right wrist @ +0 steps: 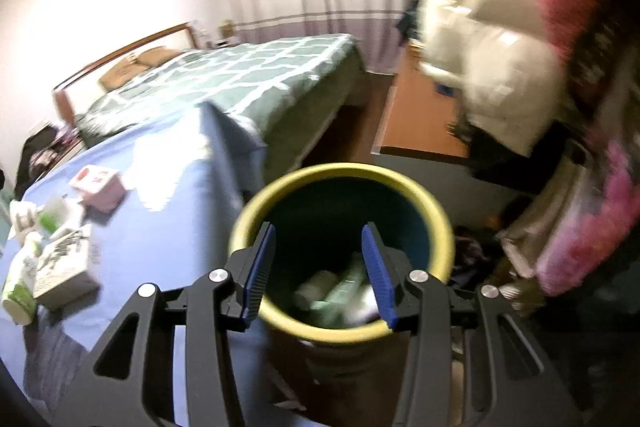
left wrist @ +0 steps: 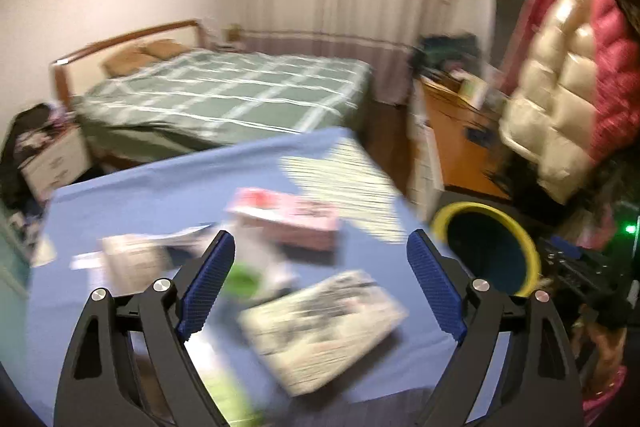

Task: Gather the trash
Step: 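Grasp the white crumpled tissue with the right gripper and lift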

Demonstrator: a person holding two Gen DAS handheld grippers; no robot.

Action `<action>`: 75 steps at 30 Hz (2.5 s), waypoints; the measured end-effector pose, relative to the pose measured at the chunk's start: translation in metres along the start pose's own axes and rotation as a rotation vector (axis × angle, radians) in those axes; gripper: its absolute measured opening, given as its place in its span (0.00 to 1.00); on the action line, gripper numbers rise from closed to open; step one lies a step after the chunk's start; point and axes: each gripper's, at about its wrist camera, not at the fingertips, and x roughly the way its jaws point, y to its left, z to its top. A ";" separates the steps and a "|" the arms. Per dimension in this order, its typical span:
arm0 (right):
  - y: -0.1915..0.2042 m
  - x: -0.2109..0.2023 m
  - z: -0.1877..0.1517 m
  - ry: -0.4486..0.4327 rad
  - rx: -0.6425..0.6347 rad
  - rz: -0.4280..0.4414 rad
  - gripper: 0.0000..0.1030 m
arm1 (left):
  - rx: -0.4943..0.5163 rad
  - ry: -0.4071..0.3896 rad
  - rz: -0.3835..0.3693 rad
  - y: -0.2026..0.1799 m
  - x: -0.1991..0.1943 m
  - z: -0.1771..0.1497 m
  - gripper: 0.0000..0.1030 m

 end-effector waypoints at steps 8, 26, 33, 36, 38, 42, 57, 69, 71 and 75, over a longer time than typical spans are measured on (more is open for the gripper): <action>0.095 0.010 0.021 0.006 -0.110 0.145 0.42 | -0.156 -0.009 0.231 0.142 -0.037 -0.053 0.84; 0.264 0.059 0.024 0.215 -0.336 0.406 0.42 | -0.299 -0.005 0.398 0.239 -0.020 -0.110 0.84; 0.281 0.078 0.010 0.311 -0.387 0.428 0.42 | -0.290 -0.008 0.401 0.233 -0.024 -0.107 0.85; 0.285 0.088 0.007 0.349 -0.407 0.432 0.42 | -0.298 -0.009 0.397 0.234 -0.024 -0.108 0.85; 0.290 0.095 0.005 0.369 -0.406 0.447 0.42 | -0.300 -0.011 0.397 0.233 -0.025 -0.108 0.85; 0.295 0.105 0.002 0.389 -0.396 0.466 0.16 | -0.297 -0.011 0.398 0.232 -0.025 -0.108 0.85; 0.280 0.061 0.037 0.176 -0.322 0.468 0.04 | -0.297 -0.007 0.397 0.232 -0.024 -0.108 0.85; 0.269 0.032 0.069 0.098 -0.298 0.491 0.01 | -0.295 -0.010 0.398 0.232 -0.024 -0.108 0.85; 0.276 0.042 0.063 0.127 -0.332 0.463 0.02 | -0.294 -0.011 0.398 0.232 -0.023 -0.108 0.85; 0.294 0.076 0.041 0.258 -0.387 0.442 0.34 | -0.292 -0.012 0.398 0.232 -0.024 -0.108 0.85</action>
